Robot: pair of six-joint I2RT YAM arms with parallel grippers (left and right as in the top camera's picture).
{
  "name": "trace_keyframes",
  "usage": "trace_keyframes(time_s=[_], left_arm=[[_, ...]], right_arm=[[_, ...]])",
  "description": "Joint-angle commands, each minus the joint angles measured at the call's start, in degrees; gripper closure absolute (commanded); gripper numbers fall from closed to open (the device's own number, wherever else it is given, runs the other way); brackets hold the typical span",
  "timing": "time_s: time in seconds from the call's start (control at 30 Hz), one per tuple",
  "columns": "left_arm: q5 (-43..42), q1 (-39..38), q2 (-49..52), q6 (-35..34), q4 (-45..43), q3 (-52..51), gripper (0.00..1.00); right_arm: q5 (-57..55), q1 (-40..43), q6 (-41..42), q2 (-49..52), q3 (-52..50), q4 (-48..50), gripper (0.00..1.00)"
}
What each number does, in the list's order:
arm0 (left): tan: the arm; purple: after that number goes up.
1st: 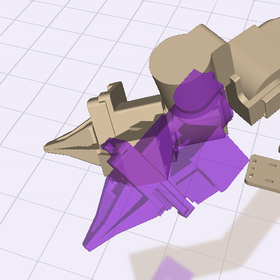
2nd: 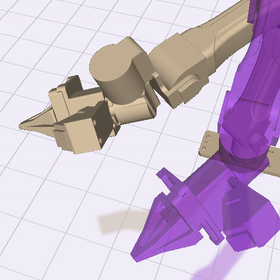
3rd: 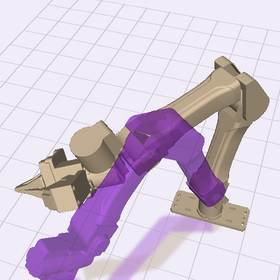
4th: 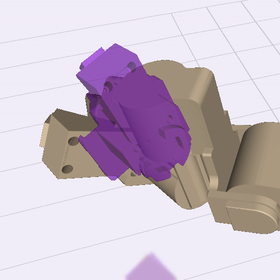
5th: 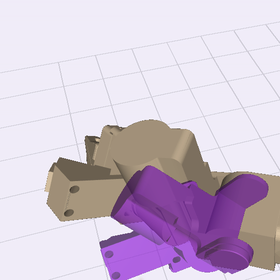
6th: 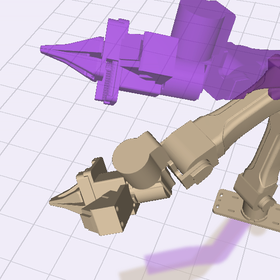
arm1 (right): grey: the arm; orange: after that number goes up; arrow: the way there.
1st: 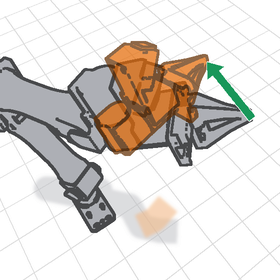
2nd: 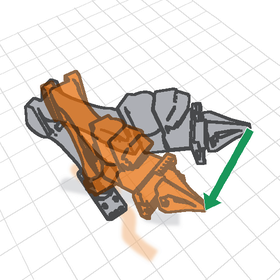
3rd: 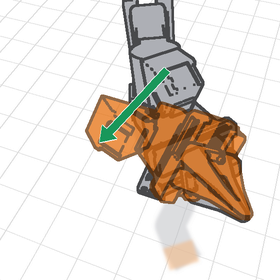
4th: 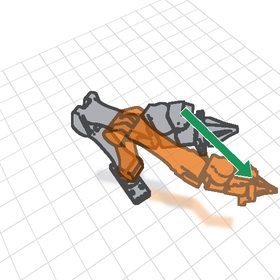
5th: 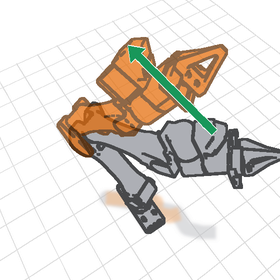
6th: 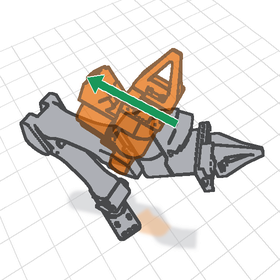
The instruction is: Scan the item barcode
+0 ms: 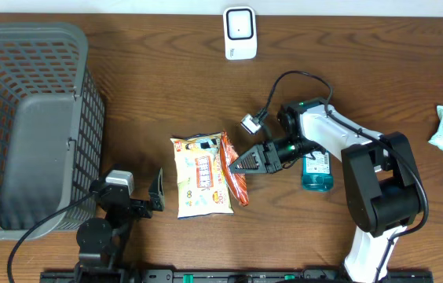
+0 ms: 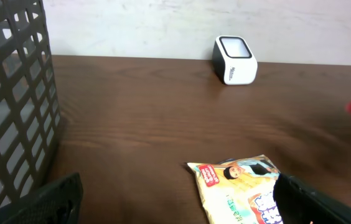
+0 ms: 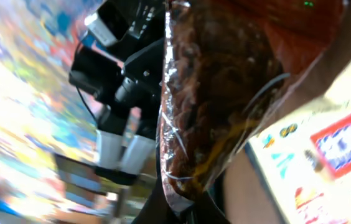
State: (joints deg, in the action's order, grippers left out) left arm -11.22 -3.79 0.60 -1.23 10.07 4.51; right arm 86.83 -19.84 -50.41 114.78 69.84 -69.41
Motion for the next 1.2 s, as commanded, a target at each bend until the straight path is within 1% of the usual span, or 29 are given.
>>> trace_keyframes(time_s=[0.0, 0.1, 0.13, 0.33, 0.53, 0.63, 0.7, 0.73, 0.9, 1.0, 1.1, 1.13, 1.17], left_arm=[[0.11, 0.24, -0.31, 0.76, 1.38, -0.92, 0.02], [0.11, 0.24, -0.31, 0.76, 1.38, -0.92, 0.02], [0.11, 0.24, -0.31, 0.76, 1.38, -0.92, 0.02], [0.11, 0.24, -0.31, 0.76, 1.38, -0.92, 0.02], [0.11, 0.24, -0.31, 0.76, 1.38, -0.92, 0.02], [0.11, 0.24, -0.31, 0.76, 1.38, -0.92, 0.02], [0.11, 0.24, -0.31, 0.76, 1.38, -0.92, 0.02], [0.11, 0.24, -0.31, 0.76, 1.36, -0.92, 0.02], [0.11, 0.24, -0.31, 0.76, 1.38, -0.92, 0.02], [0.11, 0.24, -0.31, 0.76, 1.38, -0.92, 0.02], [0.11, 0.24, -0.31, 0.76, 1.36, -0.92, 0.02], [0.11, 0.24, -0.31, 0.76, 1.38, -0.92, 0.02], [0.11, 0.24, -0.31, 0.76, 1.38, -0.92, 0.02]], right_arm=[[2.69, -0.39, -19.76, 0.17, 0.17, -0.04, 0.99], [2.69, -0.61, -27.85, 0.17, 1.55, -0.11, 0.99], [2.69, -0.61, -28.81, 0.15, 2.19, -0.24, 0.99], [2.69, -0.04, -31.19, -0.68, 5.99, -0.28, 0.99], [2.69, 0.72, -37.83, -2.58, 7.82, 0.92, 0.99], [2.71, 1.05, -37.7, -2.69, 8.63, 2.75, 0.99], [2.69, 1.05, -34.62, -2.69, 8.96, 2.82, 0.99], [2.69, 1.05, -31.56, -2.69, 9.01, 2.8, 0.99], [2.36, 1.05, -10.4, -2.67, 9.01, 2.8, 0.99], [-3.58, 1.05, -0.68, -2.64, 9.01, 2.8, 0.99], [-6.64, 1.01, 2.97, -2.56, 8.04, 2.84, 0.99], [-6.88, 1.01, 6.49, -2.21, 7.67, 3.34, 0.99], [-8.52, 1.01, 12.5, -1.75, 7.37, 4.42, 0.99]])
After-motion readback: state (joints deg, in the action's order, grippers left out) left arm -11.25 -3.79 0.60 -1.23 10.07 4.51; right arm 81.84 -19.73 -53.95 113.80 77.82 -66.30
